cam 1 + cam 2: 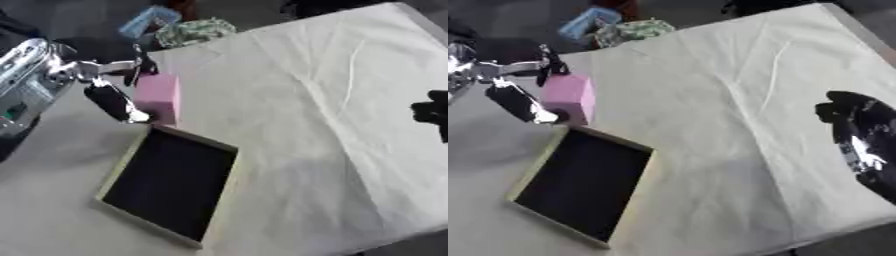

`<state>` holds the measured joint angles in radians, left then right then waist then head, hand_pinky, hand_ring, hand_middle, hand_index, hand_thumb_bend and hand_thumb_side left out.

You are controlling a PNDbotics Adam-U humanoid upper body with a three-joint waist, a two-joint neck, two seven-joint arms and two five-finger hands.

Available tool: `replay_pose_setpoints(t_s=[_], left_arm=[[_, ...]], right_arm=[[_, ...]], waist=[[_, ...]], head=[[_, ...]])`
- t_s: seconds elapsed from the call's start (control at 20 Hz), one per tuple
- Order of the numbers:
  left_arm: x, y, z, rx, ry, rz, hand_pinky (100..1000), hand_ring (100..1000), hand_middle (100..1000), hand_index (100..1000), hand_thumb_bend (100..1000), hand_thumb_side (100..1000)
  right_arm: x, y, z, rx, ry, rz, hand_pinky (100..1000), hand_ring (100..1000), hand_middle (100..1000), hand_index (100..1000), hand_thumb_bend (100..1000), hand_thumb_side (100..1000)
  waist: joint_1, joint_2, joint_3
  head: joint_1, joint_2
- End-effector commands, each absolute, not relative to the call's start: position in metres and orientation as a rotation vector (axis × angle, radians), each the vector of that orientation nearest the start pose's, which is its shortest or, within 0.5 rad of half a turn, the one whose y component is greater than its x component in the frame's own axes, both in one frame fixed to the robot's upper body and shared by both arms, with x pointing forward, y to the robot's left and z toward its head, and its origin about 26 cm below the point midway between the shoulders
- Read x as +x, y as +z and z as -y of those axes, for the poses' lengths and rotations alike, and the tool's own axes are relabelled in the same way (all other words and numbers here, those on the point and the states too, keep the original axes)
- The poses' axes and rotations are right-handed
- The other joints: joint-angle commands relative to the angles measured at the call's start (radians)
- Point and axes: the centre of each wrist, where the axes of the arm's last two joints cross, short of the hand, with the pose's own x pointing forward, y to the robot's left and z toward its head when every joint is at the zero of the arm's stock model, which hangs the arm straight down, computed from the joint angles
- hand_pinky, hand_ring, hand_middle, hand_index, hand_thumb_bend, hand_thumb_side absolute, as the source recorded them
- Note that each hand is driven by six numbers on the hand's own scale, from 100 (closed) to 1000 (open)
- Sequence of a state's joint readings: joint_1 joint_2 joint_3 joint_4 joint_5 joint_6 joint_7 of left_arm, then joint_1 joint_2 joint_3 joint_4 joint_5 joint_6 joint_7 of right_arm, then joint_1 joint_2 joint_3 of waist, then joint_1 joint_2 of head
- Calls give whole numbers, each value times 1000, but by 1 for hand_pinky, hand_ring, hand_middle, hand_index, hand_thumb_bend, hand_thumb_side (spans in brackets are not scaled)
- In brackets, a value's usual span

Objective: Pick up objects on the table and place them in the box.

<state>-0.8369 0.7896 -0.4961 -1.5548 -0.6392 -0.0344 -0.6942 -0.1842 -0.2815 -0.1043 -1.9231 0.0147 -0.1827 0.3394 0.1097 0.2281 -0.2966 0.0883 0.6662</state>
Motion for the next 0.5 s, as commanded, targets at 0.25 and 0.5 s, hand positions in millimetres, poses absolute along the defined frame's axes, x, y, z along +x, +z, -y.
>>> replay_pose_setpoints(t_s=[0.25, 0.5], left_arm=[[396, 233, -242, 753, -2074, 1113, 729, 620, 603, 767, 358, 537], [397, 231, -244, 764, -2113, 1093, 855, 821, 836, 925, 663, 639]], right_arm=[[295, 164, 297, -79, 682, 2214, 807, 808, 644, 848, 100, 550], [295, 164, 297, -75, 692, 2213, 807, 810, 644, 847, 100, 551]], waist=[[-3, -16, -6], [-2, -16, -5]], head=[[-1, -14], [-2, -15]])
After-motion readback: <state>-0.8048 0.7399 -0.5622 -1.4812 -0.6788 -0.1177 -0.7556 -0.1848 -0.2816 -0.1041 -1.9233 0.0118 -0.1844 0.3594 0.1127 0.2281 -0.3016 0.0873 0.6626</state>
